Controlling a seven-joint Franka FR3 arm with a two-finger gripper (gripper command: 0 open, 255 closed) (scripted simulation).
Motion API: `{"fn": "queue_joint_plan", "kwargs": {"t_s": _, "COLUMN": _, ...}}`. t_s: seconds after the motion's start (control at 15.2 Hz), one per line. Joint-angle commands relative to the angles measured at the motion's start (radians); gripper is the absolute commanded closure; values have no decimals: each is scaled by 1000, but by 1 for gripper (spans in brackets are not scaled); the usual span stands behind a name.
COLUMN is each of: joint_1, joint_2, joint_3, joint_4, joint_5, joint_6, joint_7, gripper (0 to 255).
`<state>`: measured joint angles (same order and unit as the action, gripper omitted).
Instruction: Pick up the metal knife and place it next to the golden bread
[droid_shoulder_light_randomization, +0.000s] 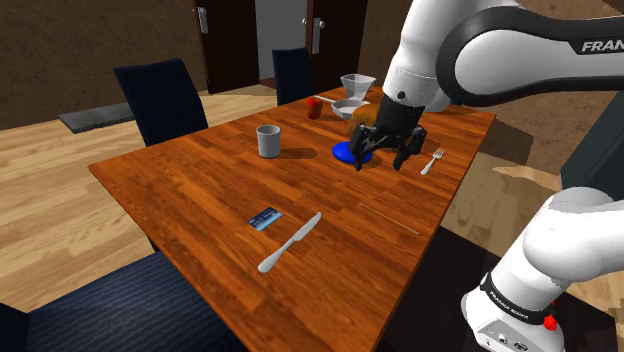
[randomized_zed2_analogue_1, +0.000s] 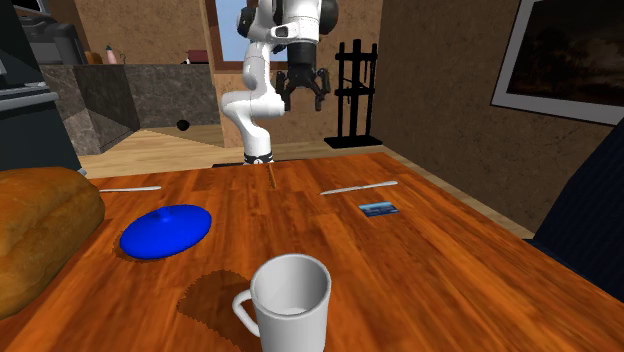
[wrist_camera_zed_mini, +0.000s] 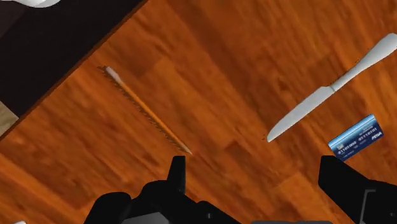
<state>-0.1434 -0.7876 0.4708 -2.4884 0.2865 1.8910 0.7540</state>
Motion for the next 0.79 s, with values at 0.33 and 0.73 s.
{"fn": "queue_joint_plan", "kwargs": {"t_s": 0.33, "joint_1": -142, "joint_2": 198, "joint_3": 294, "joint_4": 79, "joint_5": 42, "joint_6": 102, "joint_7": 447, "gripper": 0}}
{"fn": "queue_joint_plan", "kwargs": {"t_s": 0.73, "joint_1": -387, "joint_2": 474, "joint_3": 612, "joint_4": 220, "joint_5": -72, "joint_6": 190, "joint_7": 875, "gripper": 0}}
